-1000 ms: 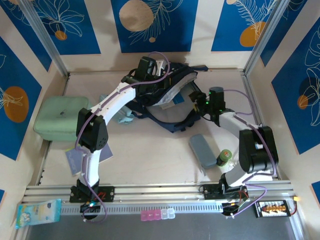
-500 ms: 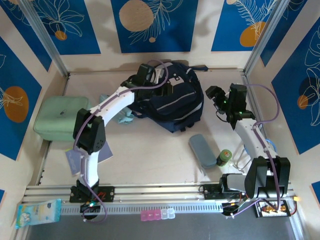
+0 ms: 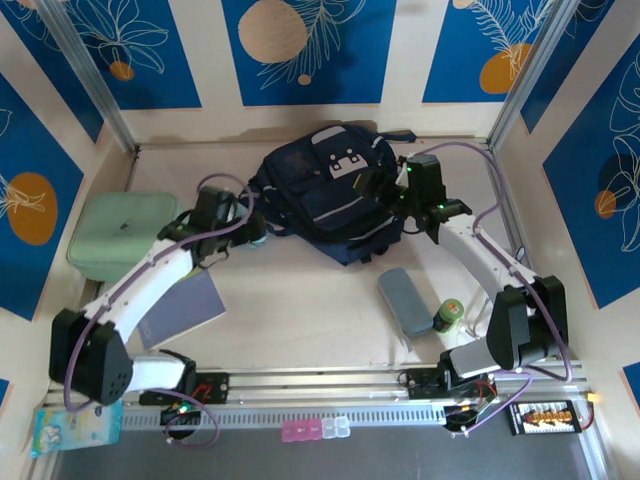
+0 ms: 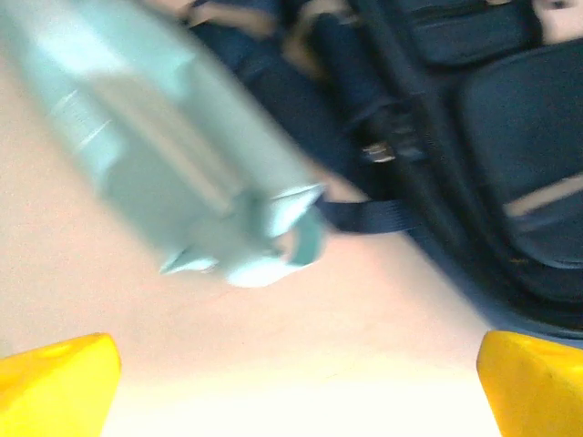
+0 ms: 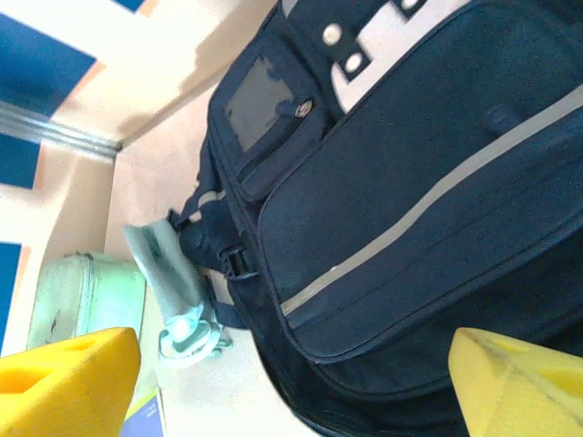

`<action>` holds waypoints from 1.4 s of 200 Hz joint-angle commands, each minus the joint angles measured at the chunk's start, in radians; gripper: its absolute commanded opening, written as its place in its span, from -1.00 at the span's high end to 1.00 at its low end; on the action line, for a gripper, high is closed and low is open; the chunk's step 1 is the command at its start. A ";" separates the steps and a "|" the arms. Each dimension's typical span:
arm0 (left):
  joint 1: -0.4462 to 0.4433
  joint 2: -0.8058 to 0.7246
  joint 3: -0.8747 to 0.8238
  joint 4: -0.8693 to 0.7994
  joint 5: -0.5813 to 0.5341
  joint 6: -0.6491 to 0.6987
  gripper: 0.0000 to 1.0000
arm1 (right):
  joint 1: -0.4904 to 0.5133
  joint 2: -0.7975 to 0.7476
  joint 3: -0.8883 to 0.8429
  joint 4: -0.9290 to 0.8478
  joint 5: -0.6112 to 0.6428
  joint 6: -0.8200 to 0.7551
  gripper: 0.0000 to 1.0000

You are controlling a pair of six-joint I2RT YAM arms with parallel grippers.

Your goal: Pack the student bag

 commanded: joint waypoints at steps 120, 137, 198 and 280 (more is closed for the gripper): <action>0.080 -0.135 -0.447 -0.013 0.064 -0.243 -0.99 | 0.080 0.125 0.092 0.001 -0.054 0.034 -0.67; 0.060 -0.127 -0.448 -0.006 0.105 -0.289 -0.97 | 0.080 0.131 0.090 0.002 -0.053 0.040 -0.66; -0.110 0.067 -0.333 0.206 0.226 -0.514 -0.96 | 0.074 0.136 0.088 0.003 -0.072 0.064 -0.63; -0.190 0.315 -0.044 0.261 0.311 -0.484 -1.00 | 0.075 0.081 0.058 -0.030 -0.073 0.058 -0.62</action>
